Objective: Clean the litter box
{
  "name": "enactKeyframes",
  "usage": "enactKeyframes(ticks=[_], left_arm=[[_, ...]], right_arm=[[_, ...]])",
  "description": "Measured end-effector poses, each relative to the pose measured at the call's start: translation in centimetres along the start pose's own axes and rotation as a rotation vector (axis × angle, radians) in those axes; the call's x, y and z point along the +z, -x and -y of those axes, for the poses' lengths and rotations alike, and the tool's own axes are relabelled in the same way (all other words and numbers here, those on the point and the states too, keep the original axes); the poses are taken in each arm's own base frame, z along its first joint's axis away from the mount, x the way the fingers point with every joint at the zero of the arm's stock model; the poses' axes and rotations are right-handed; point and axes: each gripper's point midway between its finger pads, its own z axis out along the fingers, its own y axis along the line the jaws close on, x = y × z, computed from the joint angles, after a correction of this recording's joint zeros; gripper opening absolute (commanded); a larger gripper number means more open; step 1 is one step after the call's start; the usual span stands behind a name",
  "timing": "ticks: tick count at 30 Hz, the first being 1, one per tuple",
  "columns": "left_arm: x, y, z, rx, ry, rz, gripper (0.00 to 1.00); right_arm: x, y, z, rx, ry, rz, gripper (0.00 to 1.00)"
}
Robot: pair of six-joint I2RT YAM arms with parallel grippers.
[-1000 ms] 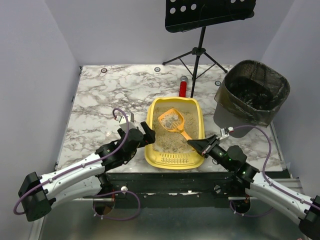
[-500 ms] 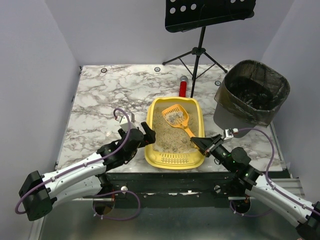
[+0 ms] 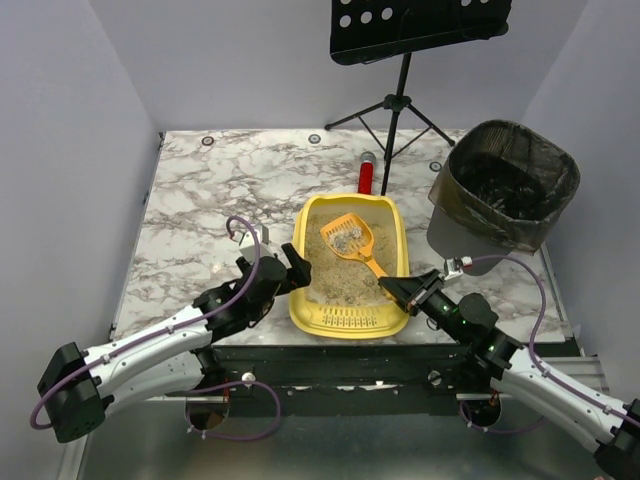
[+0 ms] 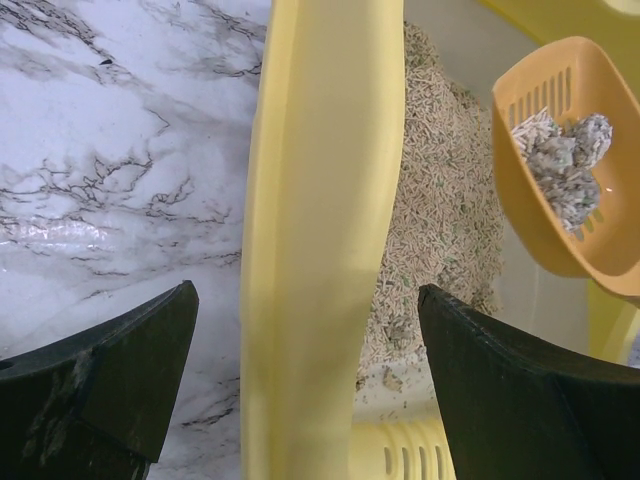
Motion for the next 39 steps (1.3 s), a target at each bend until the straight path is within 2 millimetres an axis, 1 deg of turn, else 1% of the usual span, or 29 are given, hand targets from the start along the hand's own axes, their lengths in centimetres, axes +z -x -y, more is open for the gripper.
enactKeyframes(ticks=[3,9,12,13,16,17,18,19,20,23,26,30,34,39], left_arm=[[-0.2,0.3,0.1,-0.007,-0.009,0.007,0.99],[-0.3,0.6,0.2,-0.014,-0.013,0.015,0.99],[-0.3,0.5,0.0,-0.011,-0.009,0.013,0.99],[-0.3,0.5,0.0,-0.012,-0.01,0.014,0.99],[-0.4,0.5,-0.1,-0.01,-0.009,0.012,0.99],[-0.4,0.5,-0.1,-0.01,-0.009,0.013,0.99],[-0.5,0.5,-0.1,-0.01,-0.009,0.013,0.99],[-0.5,0.6,-0.1,-0.012,-0.013,0.016,0.99],[-0.6,0.7,0.0,-0.014,-0.015,0.017,0.99],[-0.8,1.0,0.1,-0.022,-0.026,0.026,0.99],[-1.1,1.3,0.3,-0.03,-0.036,0.034,0.99],[-1.4,1.5,0.2,-0.038,-0.046,0.042,0.99],[-1.5,1.4,-0.1,-0.037,-0.047,0.043,0.99],[-1.5,1.4,-0.1,-0.035,-0.048,0.044,0.99]], right_arm=[[-0.1,0.0,-0.8,0.002,0.032,-0.004,0.01],[-0.2,0.0,-1.0,-0.02,0.043,-0.005,0.01],[-0.3,0.0,1.0,-0.047,-0.033,-0.003,0.01],[-0.2,0.1,1.3,-0.053,-0.044,0.005,0.01],[-0.2,0.1,1.3,-0.073,-0.042,0.003,0.01],[-0.2,0.2,1.7,-0.078,-0.061,0.009,0.01],[-0.2,0.4,2.7,-0.083,-0.1,0.019,0.01],[-0.2,0.4,3.0,-0.085,-0.112,0.021,0.01],[-0.2,0.3,3.2,-0.089,-0.115,0.019,0.01],[-0.1,0.4,2.7,-0.107,-0.093,0.019,0.01],[-0.2,0.3,3.1,-0.131,-0.105,0.012,0.01],[-0.5,0.3,2.0,-0.13,-0.059,0.013,0.01],[-1.1,0.2,-0.1,-0.13,0.028,0.003,0.01],[-1.4,0.0,-0.4,-0.161,0.049,-0.009,0.01]])
